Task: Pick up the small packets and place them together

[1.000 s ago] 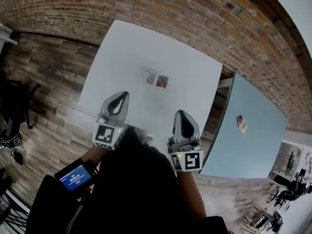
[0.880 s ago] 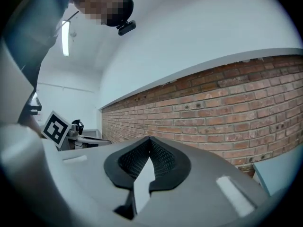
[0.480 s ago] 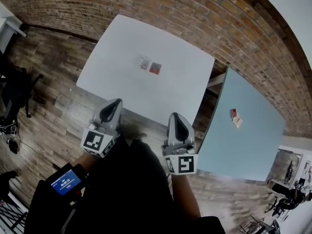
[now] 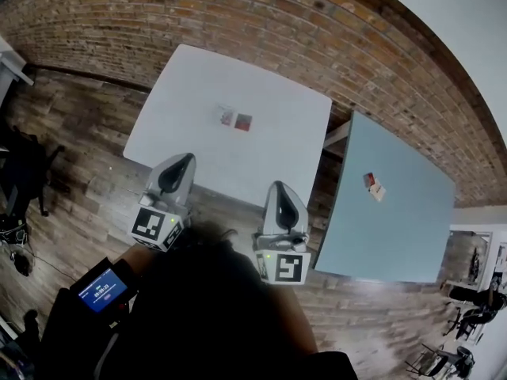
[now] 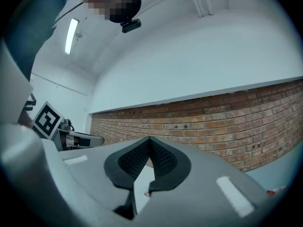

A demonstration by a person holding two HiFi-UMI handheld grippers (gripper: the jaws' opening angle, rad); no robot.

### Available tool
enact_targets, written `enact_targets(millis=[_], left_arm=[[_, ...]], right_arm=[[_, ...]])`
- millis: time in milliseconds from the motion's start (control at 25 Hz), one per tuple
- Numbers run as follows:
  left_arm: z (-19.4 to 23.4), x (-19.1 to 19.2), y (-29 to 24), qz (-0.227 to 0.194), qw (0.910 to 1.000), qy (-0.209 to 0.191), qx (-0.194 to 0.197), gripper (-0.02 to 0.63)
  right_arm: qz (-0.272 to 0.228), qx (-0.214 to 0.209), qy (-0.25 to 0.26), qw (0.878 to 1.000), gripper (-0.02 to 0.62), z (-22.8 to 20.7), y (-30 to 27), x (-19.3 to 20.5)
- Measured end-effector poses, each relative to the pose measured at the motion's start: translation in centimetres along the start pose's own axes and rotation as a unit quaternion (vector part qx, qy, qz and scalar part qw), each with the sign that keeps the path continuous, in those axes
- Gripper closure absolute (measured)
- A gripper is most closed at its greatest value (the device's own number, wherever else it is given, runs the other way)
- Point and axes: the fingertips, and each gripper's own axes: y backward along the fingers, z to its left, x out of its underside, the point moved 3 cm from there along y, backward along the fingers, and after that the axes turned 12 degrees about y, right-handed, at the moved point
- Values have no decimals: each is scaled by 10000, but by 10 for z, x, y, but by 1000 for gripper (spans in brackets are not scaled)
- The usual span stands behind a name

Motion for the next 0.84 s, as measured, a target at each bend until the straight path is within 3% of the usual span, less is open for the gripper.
enact_targets(millis=[360,840], left_arm=[[-14,-10,-11,-204,9986,-113,483,606],[-2,2,-10,-81,9978,-17,660,606]], right_arm=[[97,294,180,9994,595,7,3,-1],[137,289,144,9994,595,25,-5,1]])
